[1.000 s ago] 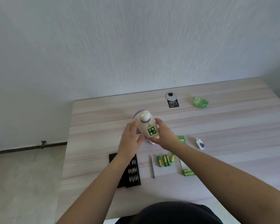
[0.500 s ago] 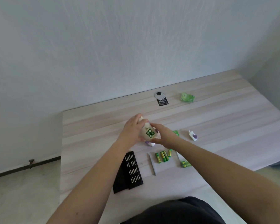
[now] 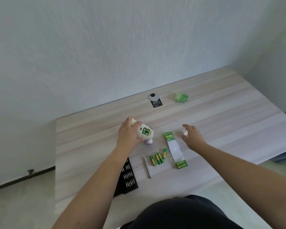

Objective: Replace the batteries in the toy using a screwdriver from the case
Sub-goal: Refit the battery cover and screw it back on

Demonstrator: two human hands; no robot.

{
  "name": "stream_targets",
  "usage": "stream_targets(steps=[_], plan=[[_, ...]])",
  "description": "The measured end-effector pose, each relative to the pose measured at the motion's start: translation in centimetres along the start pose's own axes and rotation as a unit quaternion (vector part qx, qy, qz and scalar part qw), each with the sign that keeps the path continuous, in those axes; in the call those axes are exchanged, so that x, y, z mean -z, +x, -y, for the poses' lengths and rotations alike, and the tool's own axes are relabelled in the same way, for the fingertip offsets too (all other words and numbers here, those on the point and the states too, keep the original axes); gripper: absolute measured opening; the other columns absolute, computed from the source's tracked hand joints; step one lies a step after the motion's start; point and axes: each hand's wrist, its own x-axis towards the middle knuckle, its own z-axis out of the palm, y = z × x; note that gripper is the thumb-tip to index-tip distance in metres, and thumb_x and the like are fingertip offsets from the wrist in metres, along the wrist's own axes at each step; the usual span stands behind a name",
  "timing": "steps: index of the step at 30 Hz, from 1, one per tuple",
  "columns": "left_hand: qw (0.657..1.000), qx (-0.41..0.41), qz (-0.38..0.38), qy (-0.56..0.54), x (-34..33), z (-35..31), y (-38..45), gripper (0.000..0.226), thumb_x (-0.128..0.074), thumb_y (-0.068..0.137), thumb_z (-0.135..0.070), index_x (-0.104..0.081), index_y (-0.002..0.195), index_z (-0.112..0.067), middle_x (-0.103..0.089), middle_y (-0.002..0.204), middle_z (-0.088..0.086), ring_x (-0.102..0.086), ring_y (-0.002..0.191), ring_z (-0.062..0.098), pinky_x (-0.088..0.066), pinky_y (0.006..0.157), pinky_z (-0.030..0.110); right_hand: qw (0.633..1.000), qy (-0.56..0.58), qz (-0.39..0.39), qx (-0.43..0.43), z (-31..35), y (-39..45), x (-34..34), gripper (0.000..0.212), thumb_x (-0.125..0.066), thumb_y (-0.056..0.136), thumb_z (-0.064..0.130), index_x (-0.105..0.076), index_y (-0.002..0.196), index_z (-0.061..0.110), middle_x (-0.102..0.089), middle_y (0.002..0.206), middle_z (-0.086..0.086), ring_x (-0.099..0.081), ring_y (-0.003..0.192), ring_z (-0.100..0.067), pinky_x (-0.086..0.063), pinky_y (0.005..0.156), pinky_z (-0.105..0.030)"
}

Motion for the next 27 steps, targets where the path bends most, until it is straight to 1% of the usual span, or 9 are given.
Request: stream_targets(steps=[4,9,13,16,18,21,23,27], plan=[[0.999,0.033,-0.009,0.016,-0.2,-0.7,0.2,0.067,-0.082,0.065,-0.044,-0.058,0.125,-0.026,-0.035,0.136,0.006,-0.044,0.118,0.028,-0.039,0.100,0.038,0.999,-0.037,0.015,-0.033,-2.6,1.6,-0.1,0.047,-0.049,0.096,0.020,-0.039,0.142,0.014,-0.040,0.140,-0.015,-0.046,0.121,-0.034,-0.039,0.100,-0.038],[0.998,0.056,-0.004,0.025,-0.3,-1.3,0.5,0.069,-0.083,0.065,-0.044,-0.058,0.126,-0.025,-0.034,0.137,0.006,-0.044,0.118,0.028,-0.039,0.099,0.039,0.999,-0.016,0.020,-0.041,-4.6,3.1,-0.7,0.037,-0.044,0.100,0.022,-0.049,0.135,0.011,-0.042,0.137,-0.015,-0.052,0.114,-0.035,-0.042,0.095,-0.036],[0.997,0.070,0.008,0.042,-0.3,-1.7,0.7,0.070,-0.083,0.066,-0.043,-0.056,0.128,-0.024,-0.032,0.139,0.008,-0.042,0.120,0.030,-0.039,0.101,0.041,0.999,-0.002,0.034,-0.042,-5.6,4.0,-0.9,0.028,-0.048,0.098,0.023,-0.057,0.121,0.011,-0.050,0.123,-0.014,-0.055,0.103,-0.032,-0.044,0.084,-0.032],[0.996,0.075,0.009,0.037,-0.3,-1.8,0.7,0.070,-0.084,0.065,-0.042,-0.057,0.127,-0.023,-0.032,0.140,0.010,-0.042,0.121,0.032,-0.039,0.103,0.042,0.999,0.016,0.035,-0.038,-6.0,4.6,-1.1,0.026,-0.054,0.096,0.026,-0.059,0.116,0.011,-0.052,0.117,-0.013,-0.056,0.100,-0.031,-0.046,0.084,-0.033],[0.996,0.078,0.025,0.038,-0.1,-1.9,0.7,0.071,-0.084,0.066,-0.039,-0.055,0.129,-0.023,-0.029,0.142,0.010,-0.040,0.123,0.033,-0.038,0.104,0.041,0.998,0.037,0.036,-0.037,-6.1,5.0,-1.2,0.024,-0.054,0.096,0.026,-0.060,0.112,0.010,-0.053,0.114,-0.012,-0.056,0.097,-0.030,-0.046,0.081,-0.033],[0.994,0.082,0.048,0.047,0.4,-2.2,0.9,0.071,-0.083,0.067,-0.029,-0.054,0.131,-0.022,-0.028,0.144,0.011,-0.040,0.124,0.033,-0.037,0.104,0.040,0.998,0.054,0.026,-0.015,-6.1,5.2,-1.4,0.019,-0.057,0.094,0.027,-0.066,0.103,0.013,-0.061,0.105,-0.010,-0.058,0.090,-0.025,-0.049,0.077,-0.033],[0.995,0.083,0.039,0.040,0.6,-2.3,0.8,0.070,-0.083,0.066,-0.025,-0.056,0.130,-0.021,-0.031,0.143,0.012,-0.041,0.123,0.034,-0.038,0.103,0.040,0.995,0.095,0.018,0.004,-5.1,5.0,-1.1,0.016,-0.060,0.093,0.028,-0.069,0.098,0.016,-0.067,0.098,-0.005,-0.061,0.084,-0.020,-0.049,0.073,-0.031],[0.995,0.090,0.019,0.043,0.3,-2.2,0.8,0.070,-0.085,0.062,-0.029,-0.060,0.127,-0.022,-0.039,0.136,0.011,-0.044,0.119,0.033,-0.041,0.098,0.041,0.976,0.213,0.031,0.047,-0.8,3.7,0.3,0.013,-0.065,0.090,0.033,-0.069,0.096,0.022,-0.070,0.085,0.006,-0.065,0.080,-0.013,-0.047,0.067,-0.025]])
